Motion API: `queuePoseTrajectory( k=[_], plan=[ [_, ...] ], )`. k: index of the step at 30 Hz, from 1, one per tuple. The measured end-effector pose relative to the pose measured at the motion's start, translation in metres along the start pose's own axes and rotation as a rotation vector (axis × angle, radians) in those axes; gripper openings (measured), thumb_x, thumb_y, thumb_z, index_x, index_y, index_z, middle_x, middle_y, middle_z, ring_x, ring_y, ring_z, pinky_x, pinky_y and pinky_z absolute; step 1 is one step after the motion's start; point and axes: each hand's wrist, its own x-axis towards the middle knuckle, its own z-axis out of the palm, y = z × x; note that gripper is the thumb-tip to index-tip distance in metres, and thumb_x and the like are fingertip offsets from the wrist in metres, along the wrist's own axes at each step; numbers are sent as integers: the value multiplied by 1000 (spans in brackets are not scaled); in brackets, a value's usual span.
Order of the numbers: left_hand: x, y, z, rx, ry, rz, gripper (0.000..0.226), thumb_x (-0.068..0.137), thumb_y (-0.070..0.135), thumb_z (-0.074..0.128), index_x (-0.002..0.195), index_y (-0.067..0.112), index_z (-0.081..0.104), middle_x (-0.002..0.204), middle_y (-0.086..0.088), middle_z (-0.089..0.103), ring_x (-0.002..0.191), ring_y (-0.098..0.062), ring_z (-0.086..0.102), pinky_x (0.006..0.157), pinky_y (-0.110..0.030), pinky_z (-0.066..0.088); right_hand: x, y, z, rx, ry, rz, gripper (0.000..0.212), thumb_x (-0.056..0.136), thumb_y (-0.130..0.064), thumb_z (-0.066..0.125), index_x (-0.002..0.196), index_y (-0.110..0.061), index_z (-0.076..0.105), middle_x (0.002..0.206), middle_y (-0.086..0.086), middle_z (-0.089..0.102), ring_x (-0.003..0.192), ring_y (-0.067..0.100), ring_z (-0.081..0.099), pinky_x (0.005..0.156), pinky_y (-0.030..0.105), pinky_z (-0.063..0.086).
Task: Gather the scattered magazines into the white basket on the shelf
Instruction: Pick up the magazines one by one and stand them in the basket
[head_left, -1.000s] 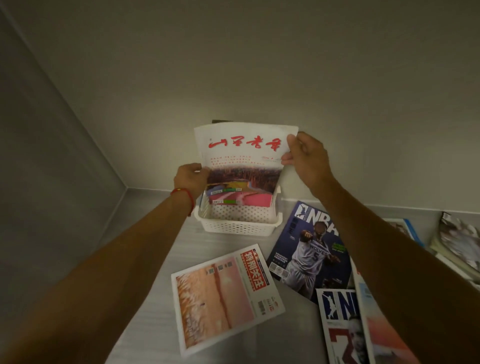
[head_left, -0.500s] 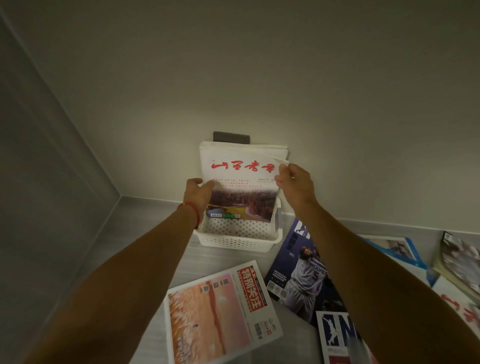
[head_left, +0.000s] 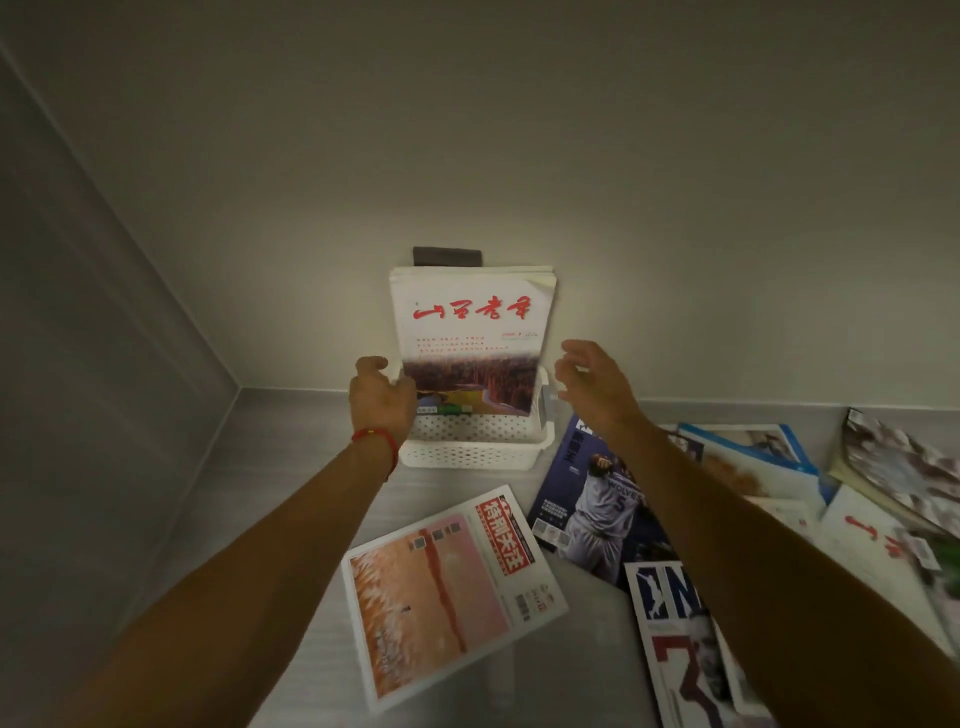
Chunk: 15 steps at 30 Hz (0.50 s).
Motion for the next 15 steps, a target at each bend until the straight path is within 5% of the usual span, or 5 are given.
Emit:
queuePoseTrajectory(
  k=[3, 7, 9, 12, 15],
  plan=[
    [-55, -19, 10, 41, -42, 190, 25, 88, 6, 62, 113, 9, 57, 112, -8, 64, 98, -25, 61, 78, -28, 45, -48, 33, -19, -115, -5, 42, 29, 98, -24, 51, 125, -16, 58, 122, 7, 64, 106, 26, 63, 94, 44, 53],
    [-134, -56, 46, 85, -315, 210, 25, 85, -1, 56, 104, 14, 62, 112, -9, 65, 90, -19, 61, 77, -28, 51, -127, 93, -53, -458, -63, 98, 22, 101, -23, 46, 94, -13, 65, 88, 2, 63, 80, 18, 60, 68, 20, 46],
    [-172, -78, 66, 132, -472, 187, 29, 86, 1, 55, 107, 18, 62, 113, -8, 64, 95, -21, 63, 84, -34, 55, -168, 124, -72, -519, 13, 175, 22, 99, -23, 48, 83, -19, 63, 82, 1, 64, 73, 16, 62, 70, 27, 51],
    [-225, -108, 90, 223, -684, 177, 32, 85, 8, 58, 115, 20, 61, 120, -3, 58, 92, -10, 57, 67, -14, 49, -222, 169, -101, -562, 138, 347, 17, 95, -27, 55, 80, -24, 62, 82, -3, 67, 71, 11, 62, 71, 31, 55],
    [-270, -128, 114, 266, -873, 34, 38, 88, 11, 59, 124, 21, 57, 119, 6, 54, 104, -12, 54, 76, -17, 46, -253, 205, -124, -579, 141, 452, 20, 91, -34, 60, 102, -17, 59, 103, 7, 65, 93, 22, 66, 82, 42, 57]
  ],
)
